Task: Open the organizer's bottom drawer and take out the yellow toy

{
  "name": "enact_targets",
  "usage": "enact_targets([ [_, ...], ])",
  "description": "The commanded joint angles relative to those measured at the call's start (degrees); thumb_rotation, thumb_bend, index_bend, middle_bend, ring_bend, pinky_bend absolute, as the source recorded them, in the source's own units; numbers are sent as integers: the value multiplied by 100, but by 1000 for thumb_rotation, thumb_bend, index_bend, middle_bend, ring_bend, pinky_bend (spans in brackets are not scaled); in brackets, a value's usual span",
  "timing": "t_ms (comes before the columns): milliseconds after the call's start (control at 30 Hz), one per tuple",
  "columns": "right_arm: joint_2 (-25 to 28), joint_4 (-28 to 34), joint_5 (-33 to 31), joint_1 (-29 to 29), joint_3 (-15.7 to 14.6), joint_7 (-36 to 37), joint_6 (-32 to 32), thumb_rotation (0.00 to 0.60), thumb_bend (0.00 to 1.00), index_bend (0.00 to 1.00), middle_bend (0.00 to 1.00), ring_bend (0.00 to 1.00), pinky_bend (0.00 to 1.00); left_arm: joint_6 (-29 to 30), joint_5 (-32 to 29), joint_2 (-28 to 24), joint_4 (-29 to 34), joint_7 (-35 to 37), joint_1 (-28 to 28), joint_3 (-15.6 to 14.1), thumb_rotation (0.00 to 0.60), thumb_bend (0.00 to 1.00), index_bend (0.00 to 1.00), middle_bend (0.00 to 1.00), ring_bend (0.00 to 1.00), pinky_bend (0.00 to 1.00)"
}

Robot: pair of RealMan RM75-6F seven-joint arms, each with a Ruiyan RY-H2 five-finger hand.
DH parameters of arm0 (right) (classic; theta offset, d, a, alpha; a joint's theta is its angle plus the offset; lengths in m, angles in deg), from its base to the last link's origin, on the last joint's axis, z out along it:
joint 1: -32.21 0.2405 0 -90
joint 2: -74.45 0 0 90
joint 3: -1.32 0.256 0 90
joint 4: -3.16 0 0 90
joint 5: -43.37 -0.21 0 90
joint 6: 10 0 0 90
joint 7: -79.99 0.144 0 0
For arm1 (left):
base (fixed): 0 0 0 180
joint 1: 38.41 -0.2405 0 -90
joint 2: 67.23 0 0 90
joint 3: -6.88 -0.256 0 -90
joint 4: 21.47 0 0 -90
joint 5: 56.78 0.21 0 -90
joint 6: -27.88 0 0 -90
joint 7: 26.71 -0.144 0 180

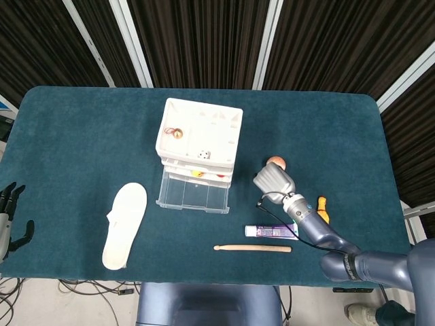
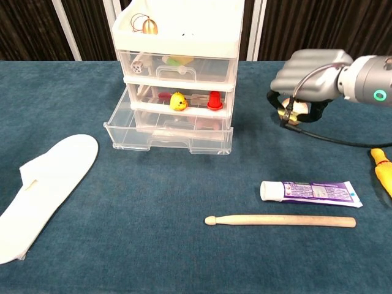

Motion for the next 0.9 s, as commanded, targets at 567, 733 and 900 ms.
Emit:
enact_targets([
  [567,-4,213,-173,-151,74,181,-456,600,143,210,1000,1000,1000,-19,10,0,3,-5,11,-4,600,464,61,0,0,0],
  [733,500,842,-371,-280,190,17,18,600,148,203,943,985,983,2,11,-1,0,-2,6,5,600,463,61,0,0,0],
  [900,1328,2066,-975,-668,331,-304,1070,600,167,132,626,791,792,50,42,7,-22,16,3,24,600,463,61,0,0,0],
])
